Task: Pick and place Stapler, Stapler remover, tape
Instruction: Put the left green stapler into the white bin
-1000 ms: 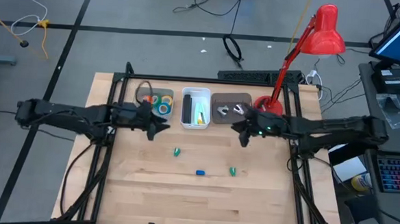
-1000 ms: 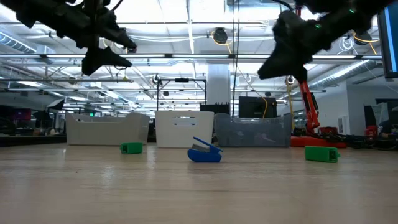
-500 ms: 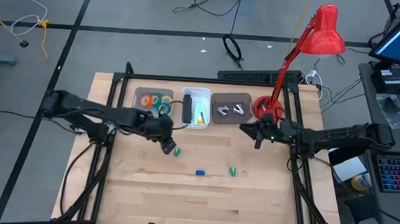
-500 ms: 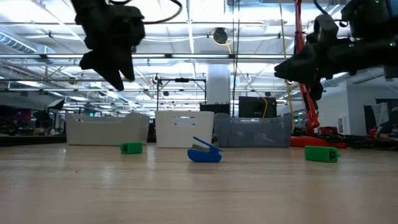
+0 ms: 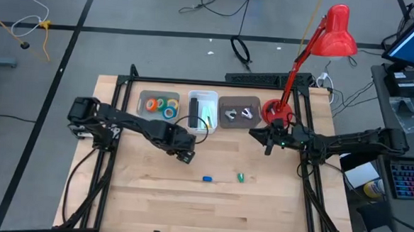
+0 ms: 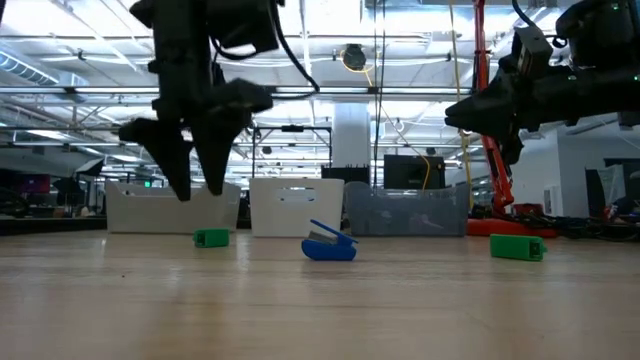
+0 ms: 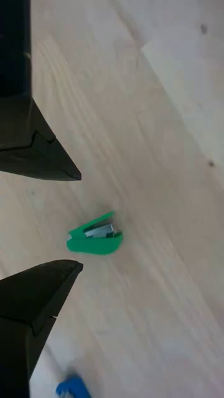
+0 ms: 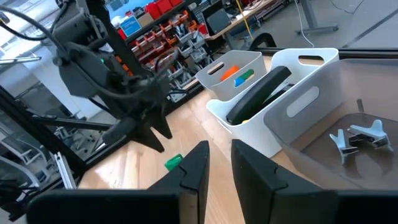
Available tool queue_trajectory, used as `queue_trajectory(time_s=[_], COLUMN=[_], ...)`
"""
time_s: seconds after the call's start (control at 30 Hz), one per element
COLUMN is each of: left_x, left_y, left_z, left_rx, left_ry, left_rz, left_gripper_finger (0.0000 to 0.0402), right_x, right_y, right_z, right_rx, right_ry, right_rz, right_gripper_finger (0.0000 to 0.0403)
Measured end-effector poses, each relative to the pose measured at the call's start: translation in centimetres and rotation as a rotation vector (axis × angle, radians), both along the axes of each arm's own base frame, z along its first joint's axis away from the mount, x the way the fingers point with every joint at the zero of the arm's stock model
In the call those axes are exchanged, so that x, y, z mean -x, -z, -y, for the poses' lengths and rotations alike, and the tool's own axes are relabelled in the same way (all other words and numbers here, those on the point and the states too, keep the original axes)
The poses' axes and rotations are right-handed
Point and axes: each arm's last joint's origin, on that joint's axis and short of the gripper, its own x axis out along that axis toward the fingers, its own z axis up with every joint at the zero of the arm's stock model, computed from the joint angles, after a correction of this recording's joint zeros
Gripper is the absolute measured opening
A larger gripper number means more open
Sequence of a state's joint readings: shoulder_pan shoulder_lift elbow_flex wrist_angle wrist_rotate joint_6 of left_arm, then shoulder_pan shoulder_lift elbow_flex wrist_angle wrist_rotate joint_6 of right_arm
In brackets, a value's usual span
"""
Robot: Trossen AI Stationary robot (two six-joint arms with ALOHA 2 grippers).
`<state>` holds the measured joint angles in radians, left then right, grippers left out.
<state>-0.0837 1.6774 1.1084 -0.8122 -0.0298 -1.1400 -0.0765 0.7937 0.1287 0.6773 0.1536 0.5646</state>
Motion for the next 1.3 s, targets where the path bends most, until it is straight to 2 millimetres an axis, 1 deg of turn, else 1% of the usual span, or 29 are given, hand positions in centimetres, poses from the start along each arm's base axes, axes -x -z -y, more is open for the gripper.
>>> queue_trajectory(time_s=[0.17,0.37,0.7,0.87,1.1,1.2,1.3], left_x=[-0.8,-1.7,-1.9,-2.2,-2.3,-2.3,-2.3], left_y=[1.3,2.4,3.3,4.6,4.8,4.8,4.9], left_z=[0.1,0.3,0.3,0.5,0.5,0.5,0.4], left_rx=[0.012,0.015,0.005,0.000,-0.007,-0.007,-0.010], left_ry=[0.004,0.007,-0.007,-0.005,-0.017,-0.018,-0.019], left_rz=[0.000,0.025,-0.005,-0.031,-0.035,-0.034,-0.038], left_gripper_finger=[0.0218,0.0218,0.0218,0.0218,0.0218,0.0203,0.0168], right_x=[0.0,0.0,0.0,0.0,0.0,0.0,0.0], right_y=[0.0,0.0,0.0,0.1,0.0,0.1,0.1], right_z=[0.0,0.0,0.0,0.0,0.0,0.0,0.0], right_rx=[0.001,0.004,0.008,0.008,0.011,0.011,0.011], right_ry=[-0.001,-0.001,-0.001,-0.001,-0.002,-0.001,-0.001], right_rz=[0.000,-0.001,-0.008,-0.009,-0.010,-0.015,-0.017], right_gripper_finger=[0.0059,0.0059,0.0059,0.0059,0.0059,0.0059,0.0059])
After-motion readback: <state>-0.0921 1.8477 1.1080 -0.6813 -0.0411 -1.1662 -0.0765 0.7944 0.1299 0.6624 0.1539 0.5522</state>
